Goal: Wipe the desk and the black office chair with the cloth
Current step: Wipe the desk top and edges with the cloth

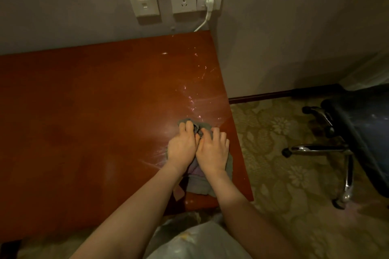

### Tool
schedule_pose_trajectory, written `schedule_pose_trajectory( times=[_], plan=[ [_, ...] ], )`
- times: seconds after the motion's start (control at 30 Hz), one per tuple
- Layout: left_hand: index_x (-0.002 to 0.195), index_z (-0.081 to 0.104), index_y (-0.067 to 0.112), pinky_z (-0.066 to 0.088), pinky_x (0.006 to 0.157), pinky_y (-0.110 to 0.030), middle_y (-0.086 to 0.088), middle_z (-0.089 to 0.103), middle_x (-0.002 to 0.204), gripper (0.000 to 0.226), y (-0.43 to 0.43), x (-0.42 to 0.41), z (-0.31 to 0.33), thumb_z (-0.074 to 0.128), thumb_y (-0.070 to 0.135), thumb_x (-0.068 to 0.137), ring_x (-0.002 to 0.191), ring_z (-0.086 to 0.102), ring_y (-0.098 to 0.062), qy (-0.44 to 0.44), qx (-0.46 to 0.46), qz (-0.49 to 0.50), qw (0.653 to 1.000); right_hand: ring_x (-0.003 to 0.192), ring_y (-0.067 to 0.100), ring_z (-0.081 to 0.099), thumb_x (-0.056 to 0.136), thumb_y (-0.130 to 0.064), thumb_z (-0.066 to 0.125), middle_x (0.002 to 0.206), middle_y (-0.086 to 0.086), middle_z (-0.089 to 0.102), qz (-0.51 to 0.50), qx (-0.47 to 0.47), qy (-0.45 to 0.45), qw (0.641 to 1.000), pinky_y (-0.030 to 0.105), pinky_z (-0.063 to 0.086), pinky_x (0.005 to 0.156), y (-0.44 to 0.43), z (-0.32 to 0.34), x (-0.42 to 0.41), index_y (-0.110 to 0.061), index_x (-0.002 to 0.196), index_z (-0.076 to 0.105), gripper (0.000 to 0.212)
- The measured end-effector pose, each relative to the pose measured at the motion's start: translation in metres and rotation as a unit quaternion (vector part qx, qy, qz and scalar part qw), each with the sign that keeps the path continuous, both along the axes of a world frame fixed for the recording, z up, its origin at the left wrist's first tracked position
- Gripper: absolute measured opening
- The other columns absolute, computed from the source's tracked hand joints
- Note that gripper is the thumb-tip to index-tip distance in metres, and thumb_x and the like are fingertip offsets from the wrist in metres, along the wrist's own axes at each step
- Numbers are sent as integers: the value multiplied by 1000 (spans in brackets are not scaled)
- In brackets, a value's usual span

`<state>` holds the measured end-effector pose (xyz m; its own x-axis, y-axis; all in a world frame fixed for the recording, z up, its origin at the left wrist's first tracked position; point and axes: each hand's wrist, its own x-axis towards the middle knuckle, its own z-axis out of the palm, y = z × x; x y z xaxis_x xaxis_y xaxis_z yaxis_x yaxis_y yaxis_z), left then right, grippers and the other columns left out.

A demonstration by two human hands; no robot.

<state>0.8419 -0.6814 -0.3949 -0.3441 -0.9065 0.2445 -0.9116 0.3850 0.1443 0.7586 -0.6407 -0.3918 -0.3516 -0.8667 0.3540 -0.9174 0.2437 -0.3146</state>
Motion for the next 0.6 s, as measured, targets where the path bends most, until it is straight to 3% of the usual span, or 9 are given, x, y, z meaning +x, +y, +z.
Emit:
schedule_pose_trajectory(
  times=[0.17, 0.5, 0.6],
  plan=[
    [84, 38, 12, 12, 32, -14, -4, 56, 69, 20, -27, -32, 3, 39, 32, 80, 30, 43, -12, -8, -43, -32, 999, 67, 30, 59, 86, -25, 39, 83, 11, 64, -38, -11, -11, 999, 35, 50, 57, -21, -1, -27, -9, 88, 73, 37],
    [85, 40, 13, 18, 29, -16, -5, 56, 69, 21, -50, -100, -4, 36, 33, 81, 33, 45, -15, 12, -59, -65, 996, 75, 31, 61, 88, -25, 38, 87, 13, 64, -103, 20, -35, 994, 36, 51, 63, -37, -8, -86, -11, 89, 72, 37],
    [78, 51, 13, 22, 28, -16, -4, 54, 67, 26, -58, -132, -3, 35, 33, 78, 34, 47, -16, 0, -54, -89, 995, 76, 34, 61, 85, -21, 36, 88, 16, 64, -137, 54, -61, 987, 38, 51, 66, -39, -12, -108, -7, 91, 71, 39]
  ],
)
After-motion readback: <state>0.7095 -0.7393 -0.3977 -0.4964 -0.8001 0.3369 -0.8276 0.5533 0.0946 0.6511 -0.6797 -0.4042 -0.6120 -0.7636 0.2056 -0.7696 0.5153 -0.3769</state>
